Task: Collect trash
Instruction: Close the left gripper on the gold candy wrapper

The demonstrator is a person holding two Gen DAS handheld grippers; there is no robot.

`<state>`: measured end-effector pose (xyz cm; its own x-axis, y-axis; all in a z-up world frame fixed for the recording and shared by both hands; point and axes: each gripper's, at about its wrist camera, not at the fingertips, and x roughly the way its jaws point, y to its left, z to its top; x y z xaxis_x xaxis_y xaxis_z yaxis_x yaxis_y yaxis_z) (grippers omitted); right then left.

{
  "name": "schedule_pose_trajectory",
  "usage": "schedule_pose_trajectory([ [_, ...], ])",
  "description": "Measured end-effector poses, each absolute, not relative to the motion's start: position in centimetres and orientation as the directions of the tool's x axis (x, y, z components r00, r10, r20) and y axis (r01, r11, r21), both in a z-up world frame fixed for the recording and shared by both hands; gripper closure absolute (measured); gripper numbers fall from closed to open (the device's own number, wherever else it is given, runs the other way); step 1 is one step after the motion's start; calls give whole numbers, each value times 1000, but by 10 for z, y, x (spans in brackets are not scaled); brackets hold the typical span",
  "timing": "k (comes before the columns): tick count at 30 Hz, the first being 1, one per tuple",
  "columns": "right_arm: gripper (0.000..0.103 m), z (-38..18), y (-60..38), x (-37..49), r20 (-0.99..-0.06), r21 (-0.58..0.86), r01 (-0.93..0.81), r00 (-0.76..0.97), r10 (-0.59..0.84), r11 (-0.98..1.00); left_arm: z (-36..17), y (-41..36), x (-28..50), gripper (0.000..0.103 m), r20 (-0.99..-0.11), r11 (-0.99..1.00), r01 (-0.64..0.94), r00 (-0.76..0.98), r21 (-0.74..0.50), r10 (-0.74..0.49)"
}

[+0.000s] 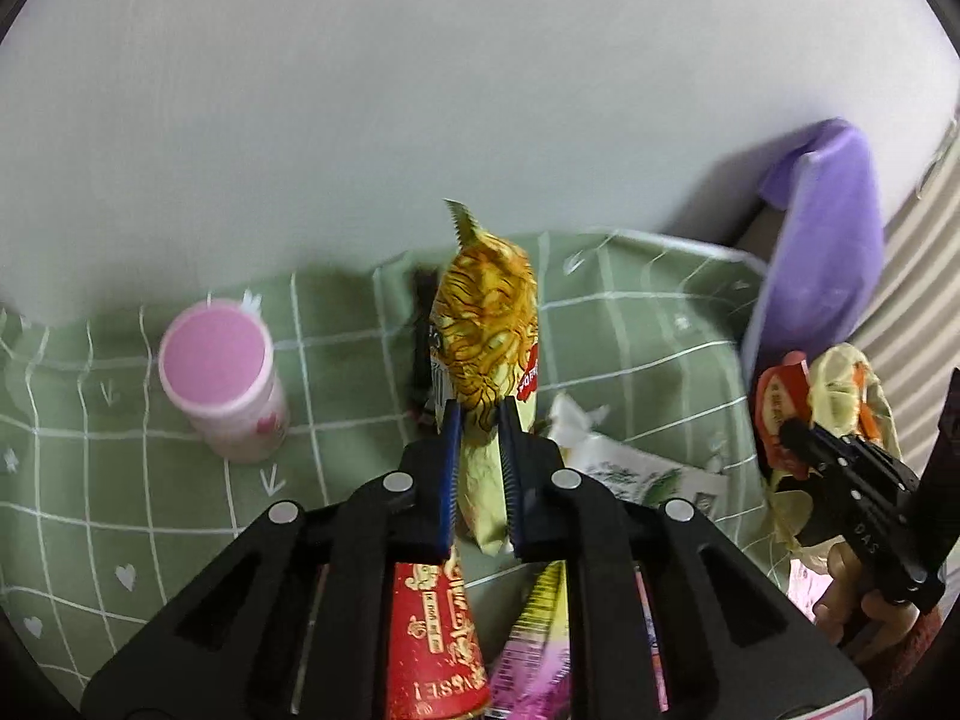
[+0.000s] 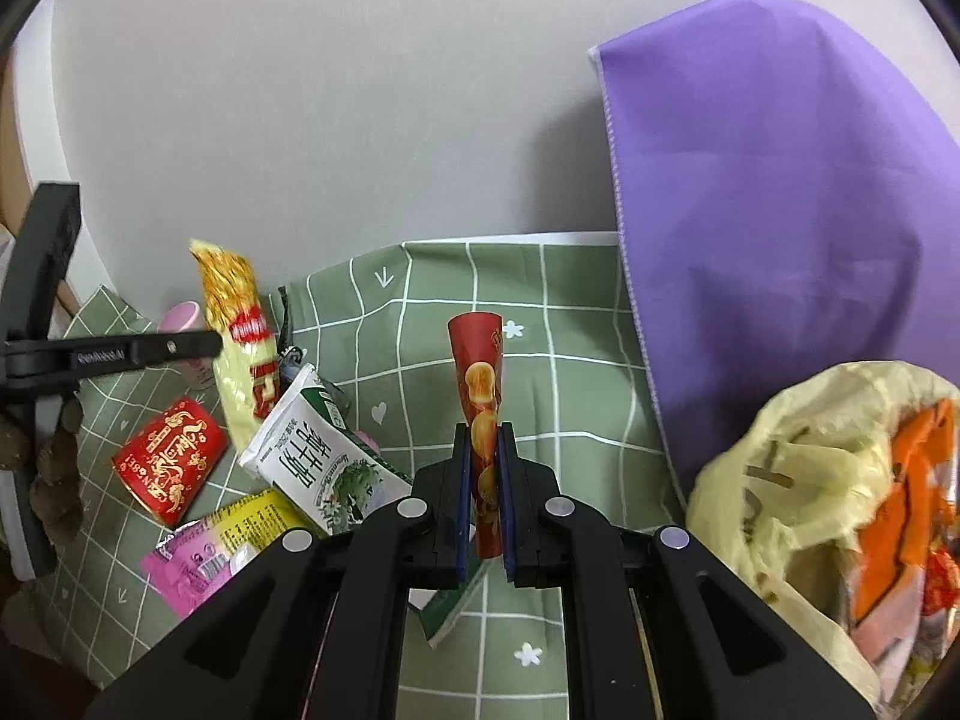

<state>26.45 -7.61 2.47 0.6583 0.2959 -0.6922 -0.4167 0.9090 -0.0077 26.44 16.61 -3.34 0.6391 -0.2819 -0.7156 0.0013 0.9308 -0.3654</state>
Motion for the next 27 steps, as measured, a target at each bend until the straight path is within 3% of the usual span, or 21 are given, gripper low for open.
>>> schedule_pose_trajectory([
  [3, 93, 33, -82, 258, -678, -11, -411, 673, 295, 911, -12, 167, 258, 93, -674, 931, 45, 678, -361, -294],
  [4, 93, 36, -83, 256, -673, -11, -409, 678, 295, 913, -6, 166, 259, 103, -665, 931, 54, 685, -362, -298],
  [16, 93, 82, -118, 233, -592, -14, -370, 752, 291, 929, 39, 156, 246, 103, -568, 935, 126, 765, -333, -305],
  [18, 93, 84, -124, 232, -587, -2, -370, 753, 298, 929, 32, 164, 244, 97, -566, 921, 125, 755, -370, -330],
  [20, 93, 82, -127, 230, -586, 7, -372, 751, 305, 928, 22, 181, 240, 67, -574, 923, 88, 760, -373, -305],
  [27, 93, 63, -117, 230, -621, 28, -400, 711, 330, 916, -21, 193, 260, 62, -635, 880, -22, 701, -475, -325],
])
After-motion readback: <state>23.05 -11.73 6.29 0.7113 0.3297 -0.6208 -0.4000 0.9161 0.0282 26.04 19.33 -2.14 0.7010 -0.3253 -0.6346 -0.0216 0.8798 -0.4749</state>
